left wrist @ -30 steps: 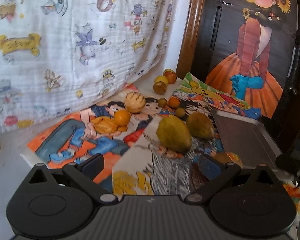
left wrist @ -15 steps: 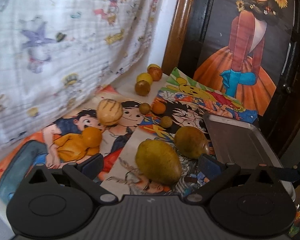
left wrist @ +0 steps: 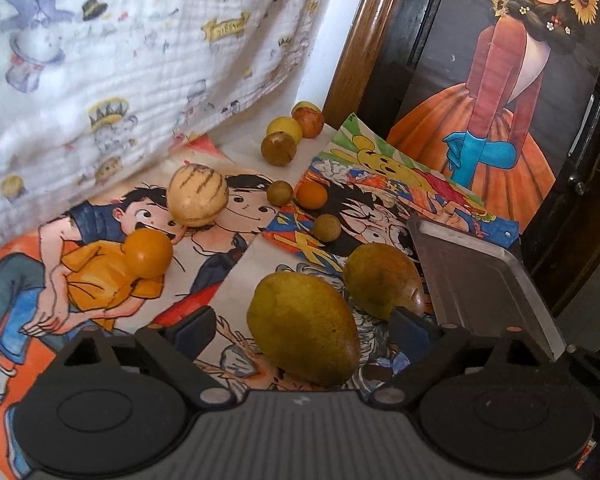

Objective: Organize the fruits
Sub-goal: 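Grasp the yellow pear with the left tool while the right tool grasps the stickered kiwi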

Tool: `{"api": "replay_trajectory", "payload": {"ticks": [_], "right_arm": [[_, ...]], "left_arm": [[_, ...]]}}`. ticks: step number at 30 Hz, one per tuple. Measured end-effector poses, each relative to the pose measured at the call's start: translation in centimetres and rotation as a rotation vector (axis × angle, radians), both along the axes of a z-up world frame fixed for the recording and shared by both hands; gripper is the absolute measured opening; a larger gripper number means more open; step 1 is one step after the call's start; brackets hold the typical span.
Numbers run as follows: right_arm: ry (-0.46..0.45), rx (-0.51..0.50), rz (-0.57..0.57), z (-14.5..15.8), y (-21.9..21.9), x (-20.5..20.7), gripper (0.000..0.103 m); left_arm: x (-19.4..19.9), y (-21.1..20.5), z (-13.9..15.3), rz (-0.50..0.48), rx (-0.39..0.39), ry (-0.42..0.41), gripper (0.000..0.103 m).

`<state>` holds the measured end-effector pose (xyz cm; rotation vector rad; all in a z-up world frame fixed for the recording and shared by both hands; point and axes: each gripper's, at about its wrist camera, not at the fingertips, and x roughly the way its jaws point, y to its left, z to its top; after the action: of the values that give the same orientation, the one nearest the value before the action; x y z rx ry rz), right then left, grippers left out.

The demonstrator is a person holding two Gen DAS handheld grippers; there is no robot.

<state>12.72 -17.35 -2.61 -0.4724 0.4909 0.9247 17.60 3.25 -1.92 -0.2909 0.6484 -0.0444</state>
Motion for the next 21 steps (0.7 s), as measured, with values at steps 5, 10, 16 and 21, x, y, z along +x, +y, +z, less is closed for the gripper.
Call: {"api": "replay_trajectory", "payload": {"ticks": [5,10,16,21], "right_arm": [[0.024,0.017,0.017,0.03,-0.16,0.4,0.069],[0.02,0.04,0.011,-0.12,-0.39,0.22,0.068],[0.02,0.061,0.006,-0.15,-0.59,0.21,0.067],[0.003,0.068,0.005,-0.04,-0.64,0.01,0.066]], "left_arm": [[0.46,-0.19,-0.42,-0.015,-0.011,0.016,0.082],[0.73,-0.34,-0.72,-0.017,-0.012,0.027,0.075],[0.79,-0.14,-0.88,0.001,-0.02,0.025,0.068],[0.48,-0.25,-0.92,0.029,-0.03,0.016,0.067]]}}
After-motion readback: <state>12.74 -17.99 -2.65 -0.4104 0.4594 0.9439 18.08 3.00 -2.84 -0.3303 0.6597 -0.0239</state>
